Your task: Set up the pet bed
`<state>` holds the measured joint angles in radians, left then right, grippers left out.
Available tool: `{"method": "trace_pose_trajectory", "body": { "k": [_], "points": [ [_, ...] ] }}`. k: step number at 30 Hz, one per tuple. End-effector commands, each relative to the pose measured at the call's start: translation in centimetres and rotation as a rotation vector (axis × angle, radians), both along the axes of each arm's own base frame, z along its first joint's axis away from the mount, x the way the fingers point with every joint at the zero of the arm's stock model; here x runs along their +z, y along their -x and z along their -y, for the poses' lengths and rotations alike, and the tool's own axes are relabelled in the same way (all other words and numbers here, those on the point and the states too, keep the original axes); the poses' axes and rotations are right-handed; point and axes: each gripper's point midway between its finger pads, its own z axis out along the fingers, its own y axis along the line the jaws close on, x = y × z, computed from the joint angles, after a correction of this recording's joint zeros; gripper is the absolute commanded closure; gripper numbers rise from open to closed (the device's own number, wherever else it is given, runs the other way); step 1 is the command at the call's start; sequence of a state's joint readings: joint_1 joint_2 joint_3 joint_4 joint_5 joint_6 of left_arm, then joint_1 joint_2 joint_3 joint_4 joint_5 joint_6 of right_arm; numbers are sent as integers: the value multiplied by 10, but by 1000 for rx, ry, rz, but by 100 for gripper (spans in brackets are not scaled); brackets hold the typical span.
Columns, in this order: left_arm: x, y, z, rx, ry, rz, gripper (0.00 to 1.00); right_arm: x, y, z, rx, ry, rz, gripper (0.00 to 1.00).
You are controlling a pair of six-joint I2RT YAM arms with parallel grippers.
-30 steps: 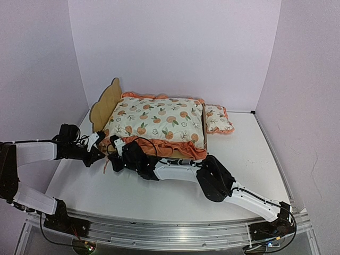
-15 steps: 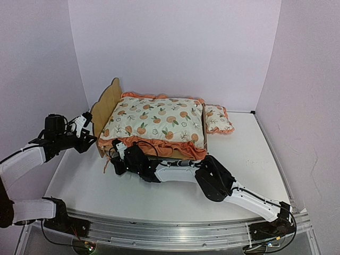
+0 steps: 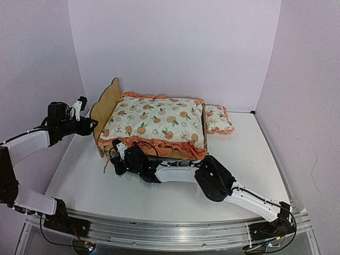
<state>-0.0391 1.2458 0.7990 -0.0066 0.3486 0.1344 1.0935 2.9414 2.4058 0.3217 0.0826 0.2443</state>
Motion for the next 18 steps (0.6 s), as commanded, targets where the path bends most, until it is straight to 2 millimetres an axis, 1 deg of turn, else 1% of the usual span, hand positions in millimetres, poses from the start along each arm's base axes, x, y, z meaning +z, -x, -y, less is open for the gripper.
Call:
{"method": "trace_pose_trajectory", "body": {
  "k": [1, 4, 5, 6, 7, 8, 9, 10, 12, 14, 17, 18],
  "points": [
    [12, -12, 9, -37, 47, 48, 48, 56, -22, 7, -48, -67, 45, 100],
    [11, -9, 17, -70, 56, 44, 67, 58, -22, 10, -53, -57, 50, 100],
    [10, -7, 22, -86, 56, 39, 72, 63, -22, 12, -57, -59, 55, 100],
    [10, -4, 28, -106, 55, 34, 76, 62, -21, 14, -62, -51, 56, 100],
    [7, -1, 33, -125, 54, 23, 79, 69, -22, 17, -68, -53, 61, 100],
    [4, 3, 39, -142, 54, 5, 82, 67, -21, 20, -71, -44, 62, 100],
    [1, 7, 45, -161, 56, -11, 86, 74, -20, 22, -71, -49, 68, 100],
    [-2, 10, 50, -175, 58, -20, 89, 80, -19, 24, -72, -54, 75, 100],
    [-5, 16, 59, -197, 67, -37, 95, 85, -15, 30, -68, -48, 78, 100],
    [-12, 25, 68, -218, 81, -82, 99, 88, -12, 35, -63, -38, 75, 100],
    [-20, 40, 86, -277, 99, -130, 100, 88, -6, 45, -64, -17, 61, 100],
    [-22, 44, 90, -290, 104, -139, 100, 92, -4, 49, -69, -16, 58, 100]
  ]
}}
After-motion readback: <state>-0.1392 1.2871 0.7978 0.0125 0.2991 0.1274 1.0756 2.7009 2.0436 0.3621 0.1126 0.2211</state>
